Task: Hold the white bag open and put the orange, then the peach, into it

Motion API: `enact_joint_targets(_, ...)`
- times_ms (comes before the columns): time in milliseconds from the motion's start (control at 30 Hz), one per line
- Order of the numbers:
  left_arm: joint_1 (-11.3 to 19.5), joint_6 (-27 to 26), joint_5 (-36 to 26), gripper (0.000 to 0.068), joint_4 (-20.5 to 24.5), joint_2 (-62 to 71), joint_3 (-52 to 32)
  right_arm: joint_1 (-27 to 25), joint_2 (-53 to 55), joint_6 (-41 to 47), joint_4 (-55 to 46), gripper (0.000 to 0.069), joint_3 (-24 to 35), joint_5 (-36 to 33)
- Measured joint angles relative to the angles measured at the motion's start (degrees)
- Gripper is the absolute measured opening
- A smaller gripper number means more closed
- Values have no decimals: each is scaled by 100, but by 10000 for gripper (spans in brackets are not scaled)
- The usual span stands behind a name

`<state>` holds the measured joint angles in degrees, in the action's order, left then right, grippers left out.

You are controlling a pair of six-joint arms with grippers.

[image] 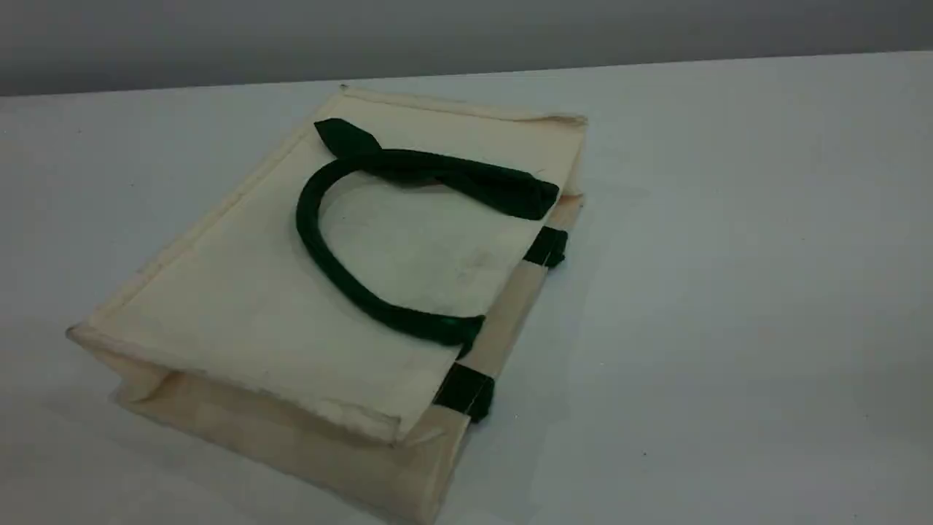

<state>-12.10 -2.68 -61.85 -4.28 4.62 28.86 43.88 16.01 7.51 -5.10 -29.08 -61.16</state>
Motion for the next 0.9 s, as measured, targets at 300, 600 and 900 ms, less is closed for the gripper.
enact_joint_targets(300, 0, 0, 0, 402, -11, 0, 0, -2180, 0, -4, -5, 579, 0, 0)
enact_joint_targets(600, 154, 0, -6, 402, -11, 0, 0, -4445, -148, -12, -11, 579, 0, -3)
enact_joint_targets(900, 909, 0, -6, 401, -11, -75, 0, -4572, -1440, -11, 3, 579, 0, -23)
